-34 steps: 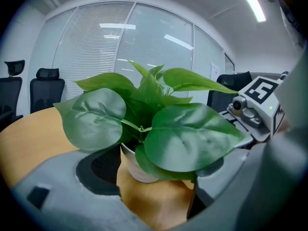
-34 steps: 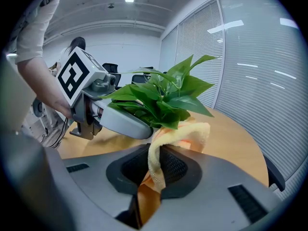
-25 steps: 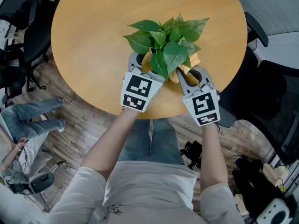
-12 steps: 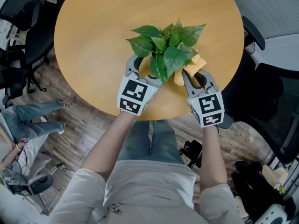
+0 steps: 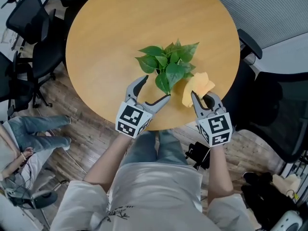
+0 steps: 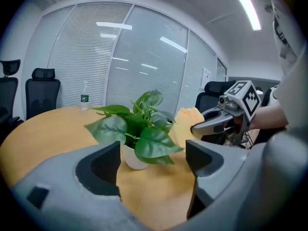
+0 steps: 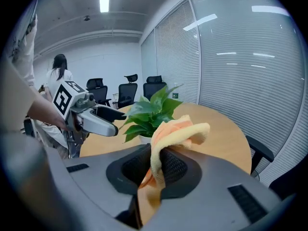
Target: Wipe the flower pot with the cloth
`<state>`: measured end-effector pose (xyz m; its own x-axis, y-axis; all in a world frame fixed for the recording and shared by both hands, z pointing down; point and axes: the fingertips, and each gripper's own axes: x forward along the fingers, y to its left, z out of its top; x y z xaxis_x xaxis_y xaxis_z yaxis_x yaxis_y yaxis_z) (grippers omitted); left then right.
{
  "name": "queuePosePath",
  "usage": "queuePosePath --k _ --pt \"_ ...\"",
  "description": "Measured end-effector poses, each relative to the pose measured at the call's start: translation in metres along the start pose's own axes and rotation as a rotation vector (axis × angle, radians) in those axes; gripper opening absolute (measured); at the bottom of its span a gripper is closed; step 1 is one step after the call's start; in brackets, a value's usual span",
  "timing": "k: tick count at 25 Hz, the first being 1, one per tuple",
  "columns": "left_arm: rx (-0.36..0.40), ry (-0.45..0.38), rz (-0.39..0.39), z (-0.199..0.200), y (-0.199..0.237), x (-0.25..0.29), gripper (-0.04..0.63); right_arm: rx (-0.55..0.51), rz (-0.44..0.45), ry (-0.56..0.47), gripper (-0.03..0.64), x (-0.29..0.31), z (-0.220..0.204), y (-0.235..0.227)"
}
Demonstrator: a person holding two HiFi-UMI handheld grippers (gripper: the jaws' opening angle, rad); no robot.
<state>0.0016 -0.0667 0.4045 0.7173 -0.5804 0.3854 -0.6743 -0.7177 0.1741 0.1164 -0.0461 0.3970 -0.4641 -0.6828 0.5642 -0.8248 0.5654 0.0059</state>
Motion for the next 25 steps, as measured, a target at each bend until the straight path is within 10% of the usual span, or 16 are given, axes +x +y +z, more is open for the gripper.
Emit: queuePosePath --k 25 --pt "-0.011 -0.072 0.024 0.085 -0.047 -0.102 0.011 0.144 0.139 -0.228 0.049 -0.078 0.101 0.093"
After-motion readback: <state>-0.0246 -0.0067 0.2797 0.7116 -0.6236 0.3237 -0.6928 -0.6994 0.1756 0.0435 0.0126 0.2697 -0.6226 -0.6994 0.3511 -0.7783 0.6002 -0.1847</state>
